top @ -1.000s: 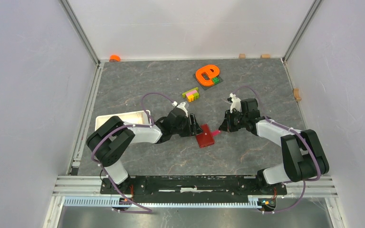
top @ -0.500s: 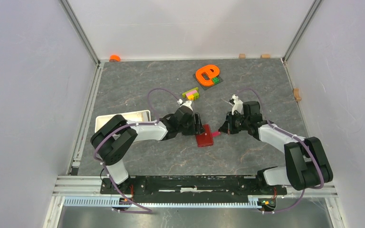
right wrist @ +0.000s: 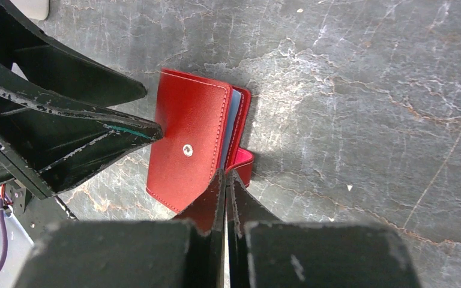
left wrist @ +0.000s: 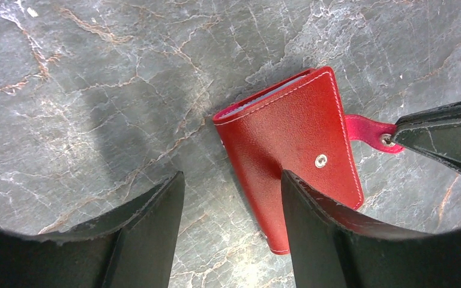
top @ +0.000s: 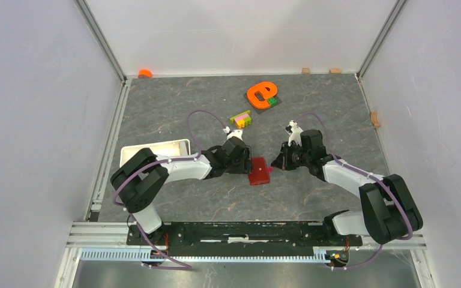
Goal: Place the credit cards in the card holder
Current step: Close the card holder at the center of the board.
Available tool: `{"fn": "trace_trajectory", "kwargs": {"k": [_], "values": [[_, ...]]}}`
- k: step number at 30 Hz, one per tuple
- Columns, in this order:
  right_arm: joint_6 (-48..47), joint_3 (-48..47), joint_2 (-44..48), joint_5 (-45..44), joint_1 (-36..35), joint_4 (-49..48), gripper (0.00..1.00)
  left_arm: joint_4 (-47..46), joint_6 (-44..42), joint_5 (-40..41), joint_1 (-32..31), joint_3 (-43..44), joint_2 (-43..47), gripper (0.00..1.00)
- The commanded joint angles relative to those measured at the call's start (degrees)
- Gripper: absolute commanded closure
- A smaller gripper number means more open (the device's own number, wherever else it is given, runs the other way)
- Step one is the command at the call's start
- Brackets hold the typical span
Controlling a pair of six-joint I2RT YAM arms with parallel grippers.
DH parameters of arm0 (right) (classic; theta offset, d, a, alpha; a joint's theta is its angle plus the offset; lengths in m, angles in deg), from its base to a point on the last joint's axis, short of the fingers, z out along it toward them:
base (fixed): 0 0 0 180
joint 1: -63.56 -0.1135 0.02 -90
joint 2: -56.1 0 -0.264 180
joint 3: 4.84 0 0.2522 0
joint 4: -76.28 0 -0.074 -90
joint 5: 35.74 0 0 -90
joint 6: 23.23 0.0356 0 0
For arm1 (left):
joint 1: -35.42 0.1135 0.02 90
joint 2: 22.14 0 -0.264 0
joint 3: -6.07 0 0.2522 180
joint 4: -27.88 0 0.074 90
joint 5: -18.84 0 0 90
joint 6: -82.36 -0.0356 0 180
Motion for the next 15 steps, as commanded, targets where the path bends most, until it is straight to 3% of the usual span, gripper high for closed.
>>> {"fn": "trace_trajectory", "kwargs": {"k": [1,15], "values": [[1.75,-0.25,1.07,-2.58,-2.00,-3.07,1.00,3.21,-1.01,-0.68,-0.28,-1.27,-1.71,0.33],[4.02,-0.60,-1.49,-4.67,-6.84,-6.67,1.00,0.27,-2.71,-4.06,-0.63,-1.00,-4.48,0.33]]}}
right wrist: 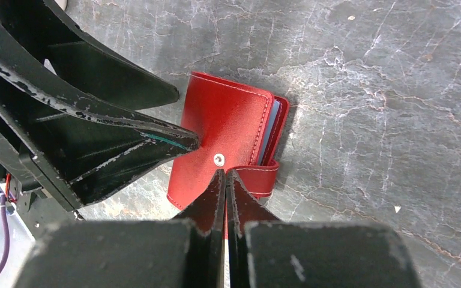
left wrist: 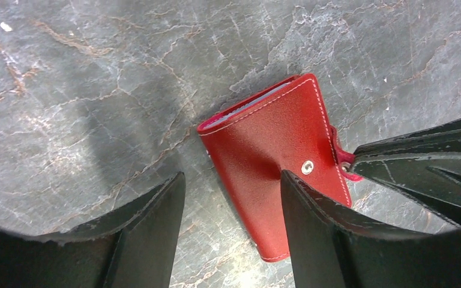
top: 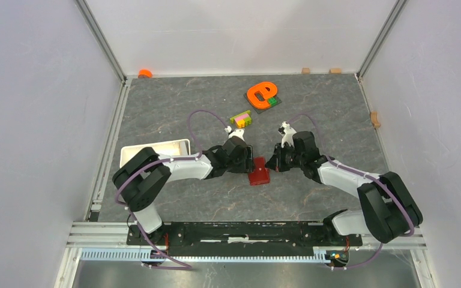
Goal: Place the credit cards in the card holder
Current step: Close the card holder at the center of the board.
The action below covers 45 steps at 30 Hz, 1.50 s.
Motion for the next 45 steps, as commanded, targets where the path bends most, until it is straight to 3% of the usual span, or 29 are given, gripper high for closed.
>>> {"fn": "trace_trajectory", "kwargs": {"k": [1,12,45], "values": [[1.02,-0.74,-1.20,-1.59,-0.92,-3.43,1.00,2.30,-2.78,-2.55,-0.61,-0.83,-3.88,0.33],[1.55,-1.05,-4.50,-3.05,-2.50,-5.84,1.00,3.37,-3.47,-2.31,-1.05,0.15,-6.43,0.53],[4.24,2.81,-3.22,-5.88,-5.54,-13.37,1.00,5.34,-3.38,-0.96,-1.49,0.93,-6.99,0.57]]}}
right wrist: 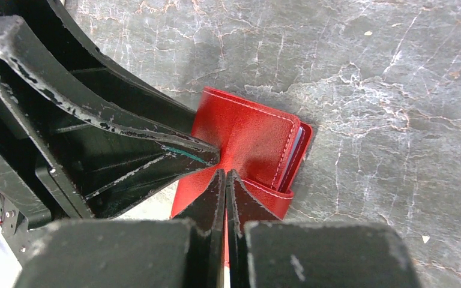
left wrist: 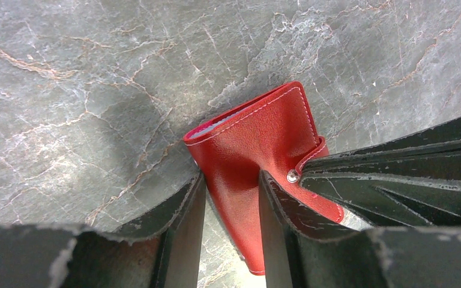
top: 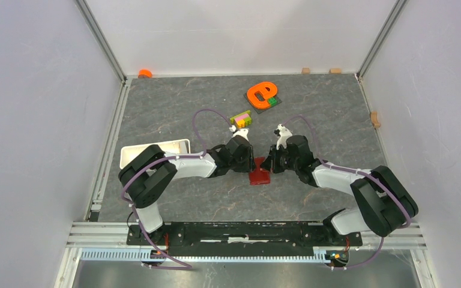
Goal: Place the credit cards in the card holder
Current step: Close the card holder at the center of the board.
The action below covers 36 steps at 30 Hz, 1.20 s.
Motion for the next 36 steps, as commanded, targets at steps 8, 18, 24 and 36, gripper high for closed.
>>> {"fn": "trace_trajectory", "kwargs": {"k": [8,18,24,36], "values": [[0.94,1.97,-0.43,-0.77,-1.38,-6.91,1.00,7.64,-1.91,0.09,-1.10,-1.23,-3.63,0.57],[0.90,6.16,-0.50,-3.42,-1.64,-9.85,1.00,7.79,-1.89,0.10,-1.12,-1.13,-3.74,0.57],[1.85,7.98,1.29,-5.79,-1.73,-13.16,1.00,7.87,-1.90,0.19,-1.07,-1.12,-3.74,0.58],[2.00,7.03,3.55,-6.16,-1.97,-14.59,1.00,8.05,-1.91,0.02,-1.12,-0.87,-4.00,0.59]]}}
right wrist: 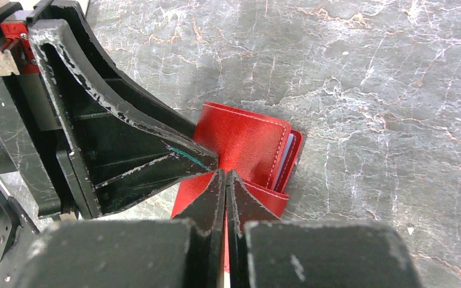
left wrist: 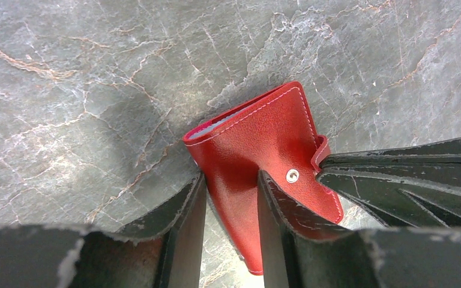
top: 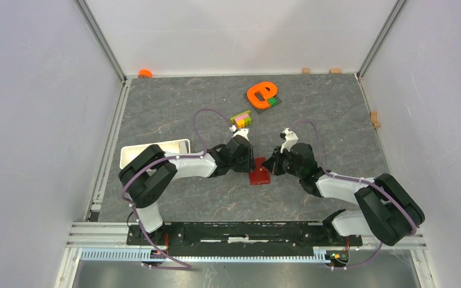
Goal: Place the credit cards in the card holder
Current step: Close the card holder at the center of the board.
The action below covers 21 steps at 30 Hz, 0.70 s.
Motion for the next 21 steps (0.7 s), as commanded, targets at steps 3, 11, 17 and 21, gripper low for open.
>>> {"fn": "trace_trajectory", "kwargs": {"k": [3,11,17,21], "values": [[0.36,-0.53,-1.98,0.19,-0.76,-3.49,1.00,7.62,-1.82,-0.01,-1.09,-1.23,-3.82,0.59],[0.91,-0.15,-3.08,-0.44,-1.65,-5.40,1.00,7.72,-1.82,-0.02,-1.05,-1.05,-3.85,0.59],[1.24,0.04,-3.58,-0.76,-1.95,-6.37,1.00,7.79,-1.82,-0.14,-1.09,-1.05,-3.93,0.59],[1.03,0.05,-4.44,-1.01,-2.22,-6.67,1.00,7.88,-1.84,-0.04,-1.09,-0.92,-3.93,0.59]]}}
